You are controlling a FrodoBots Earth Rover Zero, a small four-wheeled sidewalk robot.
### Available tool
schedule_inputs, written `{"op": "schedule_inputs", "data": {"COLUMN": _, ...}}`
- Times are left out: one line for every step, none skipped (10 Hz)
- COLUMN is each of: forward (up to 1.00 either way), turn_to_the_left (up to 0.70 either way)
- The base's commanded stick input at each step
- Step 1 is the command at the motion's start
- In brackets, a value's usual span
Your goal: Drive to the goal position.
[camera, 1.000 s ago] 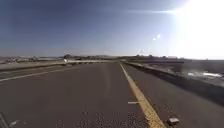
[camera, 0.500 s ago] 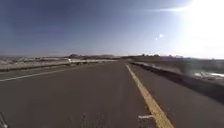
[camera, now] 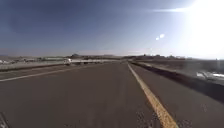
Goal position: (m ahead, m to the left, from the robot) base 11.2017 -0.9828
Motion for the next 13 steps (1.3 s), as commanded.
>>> {"op": "schedule_inputs", "data": {"forward": 0.70, "turn_to_the_left": 0.00}}
{"op": "schedule_inputs", "data": {"forward": 0.70, "turn_to_the_left": 0.00}}
{"op": "schedule_inputs", "data": {"forward": 0.70, "turn_to_the_left": 0.00}}
{"op": "schedule_inputs", "data": {"forward": 0.70, "turn_to_the_left": 0.00}}
{"op": "schedule_inputs", "data": {"forward": 0.70, "turn_to_the_left": 0.00}}
{"op": "schedule_inputs", "data": {"forward": 0.70, "turn_to_the_left": 0.00}}
{"op": "schedule_inputs", "data": {"forward": 0.70, "turn_to_the_left": 0.00}}
{"op": "schedule_inputs", "data": {"forward": 0.70, "turn_to_the_left": 0.00}}
{"op": "schedule_inputs", "data": {"forward": 0.70, "turn_to_the_left": 0.00}}
{"op": "schedule_inputs", "data": {"forward": 0.70, "turn_to_the_left": 0.00}}
{"op": "schedule_inputs", "data": {"forward": 0.70, "turn_to_the_left": 0.00}}
{"op": "schedule_inputs", "data": {"forward": 0.70, "turn_to_the_left": 0.00}}
{"op": "schedule_inputs", "data": {"forward": 0.70, "turn_to_the_left": 0.00}}
